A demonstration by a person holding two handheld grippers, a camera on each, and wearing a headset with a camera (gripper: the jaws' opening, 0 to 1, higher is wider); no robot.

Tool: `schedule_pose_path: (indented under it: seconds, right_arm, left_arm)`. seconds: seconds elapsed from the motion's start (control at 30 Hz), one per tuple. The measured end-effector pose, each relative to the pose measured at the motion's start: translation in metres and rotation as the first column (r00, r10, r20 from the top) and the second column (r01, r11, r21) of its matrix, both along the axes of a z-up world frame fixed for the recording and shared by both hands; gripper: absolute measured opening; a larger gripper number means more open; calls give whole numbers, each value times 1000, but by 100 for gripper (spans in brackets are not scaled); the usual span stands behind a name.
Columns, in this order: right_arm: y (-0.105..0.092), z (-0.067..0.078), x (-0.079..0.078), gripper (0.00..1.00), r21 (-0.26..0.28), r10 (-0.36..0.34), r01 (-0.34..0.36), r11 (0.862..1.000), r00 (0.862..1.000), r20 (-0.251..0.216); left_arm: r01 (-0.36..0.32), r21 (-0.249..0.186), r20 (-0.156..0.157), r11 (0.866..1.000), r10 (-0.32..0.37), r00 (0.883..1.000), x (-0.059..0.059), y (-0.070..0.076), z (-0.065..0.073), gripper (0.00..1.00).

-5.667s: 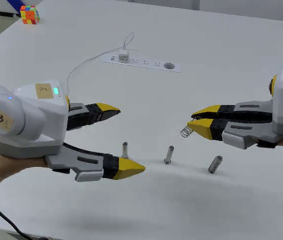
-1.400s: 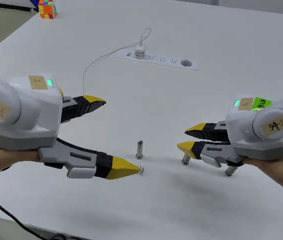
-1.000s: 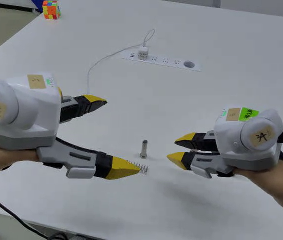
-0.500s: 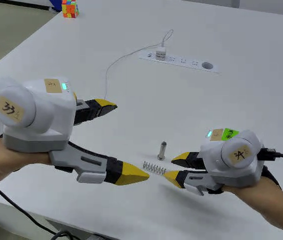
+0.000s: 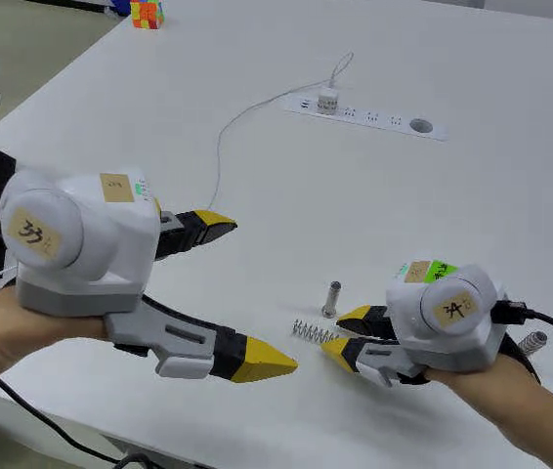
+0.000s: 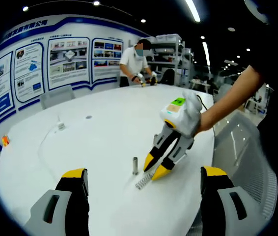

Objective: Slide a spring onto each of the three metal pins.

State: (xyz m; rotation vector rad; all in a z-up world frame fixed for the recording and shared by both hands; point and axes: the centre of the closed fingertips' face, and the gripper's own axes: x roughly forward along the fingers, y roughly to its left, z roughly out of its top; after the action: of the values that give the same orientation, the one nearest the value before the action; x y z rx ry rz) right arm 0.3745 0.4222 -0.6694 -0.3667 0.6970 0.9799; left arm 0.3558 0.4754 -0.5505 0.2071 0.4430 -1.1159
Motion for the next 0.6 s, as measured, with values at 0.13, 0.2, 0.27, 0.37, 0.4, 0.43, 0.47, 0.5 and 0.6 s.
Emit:
schedule_pose_path:
  seconds: [0.13, 0.2, 0.27, 0.37, 0.4, 0.43, 0.47, 0.5, 0.6]
  right_arm:
    - [2, -6, 0, 16, -1, -9, 9, 1000, 1000, -23]
    - [1, -10, -1, 16, -13, -2, 1, 1000, 1000, -26]
    - [0, -10, 1, 13, -12, -3, 3, 1000, 1000, -21]
    - [2, -9, 2, 13, 0, 5, -5, 1000, 1000, -22]
    - [2, -9, 2, 12, -4, 14, -14, 1000, 1000, -14]
    - [3, -9, 2, 12, -8, 23, -23, 1000, 1000, -11]
    - [3, -9, 1, 12, -12, 25, -25, 1000, 1000, -11]
    - [3, -9, 1, 12, -21, 36, -36, 999, 999, -6]
    - [2, -9, -1, 11, -34, 38, -38, 999, 999, -9]
  left_arm:
    - [7, -2, -3, 1000, -7, 1000, 0, -3, -1, 97]
    - [9, -4, -5, 1000, -9, 1000, -1, -4, 0, 97]
    - [9, -15, -7, 1000, -9, 1000, -1, -4, 2, 96]
    - [5, -22, -12, 1000, -5, 1000, -1, -4, 4, 96]
    - [6, -16, -13, 1000, -6, 1000, -1, -3, 3, 96]
    - [8, -12, -13, 1000, -8, 1000, -2, -3, 3, 96]
    - [13, -9, -15, 1000, -13, 1000, -3, -3, 3, 95]
    - [16, -8, -18, 1000, -16, 1000, -4, -4, 3, 95]
    - [40, -10, -37, 999, -40, 999, -10, -7, 2, 90]
